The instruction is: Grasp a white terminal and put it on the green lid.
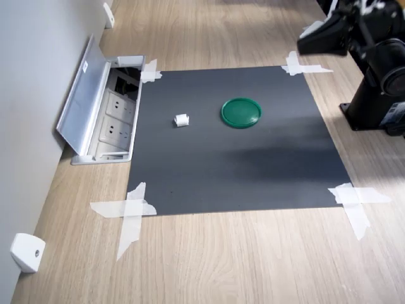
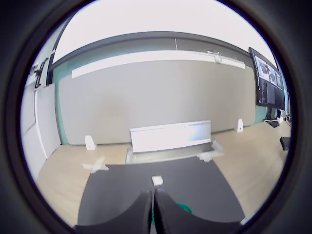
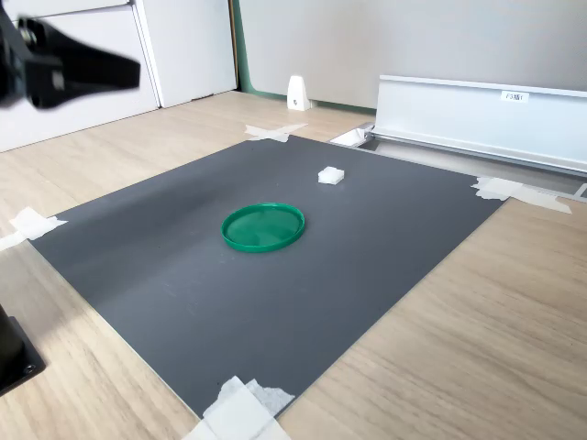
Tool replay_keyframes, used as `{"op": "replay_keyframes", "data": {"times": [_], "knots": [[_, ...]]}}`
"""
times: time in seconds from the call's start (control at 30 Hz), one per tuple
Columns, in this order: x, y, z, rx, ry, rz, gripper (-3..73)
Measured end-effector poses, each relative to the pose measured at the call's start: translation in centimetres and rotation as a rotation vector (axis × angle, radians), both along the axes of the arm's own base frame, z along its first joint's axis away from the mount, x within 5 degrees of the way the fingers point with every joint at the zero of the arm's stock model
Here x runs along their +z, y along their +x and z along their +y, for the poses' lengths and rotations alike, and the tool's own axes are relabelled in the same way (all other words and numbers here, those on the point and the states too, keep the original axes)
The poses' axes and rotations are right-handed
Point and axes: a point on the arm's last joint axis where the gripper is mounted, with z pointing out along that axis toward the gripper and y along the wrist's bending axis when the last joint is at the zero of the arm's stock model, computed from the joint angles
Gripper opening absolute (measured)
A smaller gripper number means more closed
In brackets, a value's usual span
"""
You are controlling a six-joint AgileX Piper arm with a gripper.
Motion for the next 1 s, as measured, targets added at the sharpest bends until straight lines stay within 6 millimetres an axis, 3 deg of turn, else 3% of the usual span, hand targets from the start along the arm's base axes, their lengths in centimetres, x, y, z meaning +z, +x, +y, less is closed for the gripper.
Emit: {"op": "replay_keyframes", "data": {"times": [0.27,0.47,0.63,1.0], "knots": [[6.9,4.3,-0.4,0.0,0.008,0.089,-0.8],[9.5,8.7,-0.8,-0.001,0.005,0.163,-0.8],[9.2,13.1,-1.3,-0.004,-0.003,0.276,-0.8],[6.1,19.8,-2.2,0.058,-0.178,0.599,1.0]]}}
